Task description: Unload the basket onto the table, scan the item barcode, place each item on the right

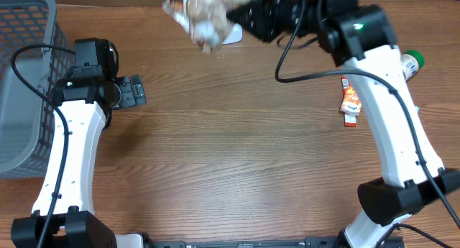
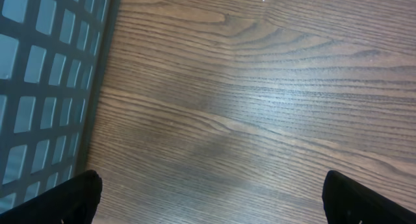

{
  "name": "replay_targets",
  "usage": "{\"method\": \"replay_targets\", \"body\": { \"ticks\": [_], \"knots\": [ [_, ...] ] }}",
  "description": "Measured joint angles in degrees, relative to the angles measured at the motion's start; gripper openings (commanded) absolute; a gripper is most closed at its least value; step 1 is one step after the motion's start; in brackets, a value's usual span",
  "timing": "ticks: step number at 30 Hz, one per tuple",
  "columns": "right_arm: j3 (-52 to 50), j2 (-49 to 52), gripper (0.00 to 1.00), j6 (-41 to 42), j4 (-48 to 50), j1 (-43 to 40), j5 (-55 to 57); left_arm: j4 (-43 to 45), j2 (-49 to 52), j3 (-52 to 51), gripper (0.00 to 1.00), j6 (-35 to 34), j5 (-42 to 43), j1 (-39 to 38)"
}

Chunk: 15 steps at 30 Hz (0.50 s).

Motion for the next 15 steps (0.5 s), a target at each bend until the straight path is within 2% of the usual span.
{"method": "replay_targets", "body": {
  "ticks": [4,11,15],
  "knots": [
    [5.77,-1.16,0.03,-7.91,2.47,0.31,8.44,-0.04,0.0,0.0,1.0,0.0,0.0,0.0],
    [6.27,0.52,0.03,-26.51,3.96,1.42,15.39,-0.02,0.0,0.0,1.0,0.02,0.0,0.0],
    [6.27,4.92,0.03,-33.35,7.78,3.02,19.58,-0.02,0.0,0.0,1.0,0.13,0.0,0.0]
  ]
}}
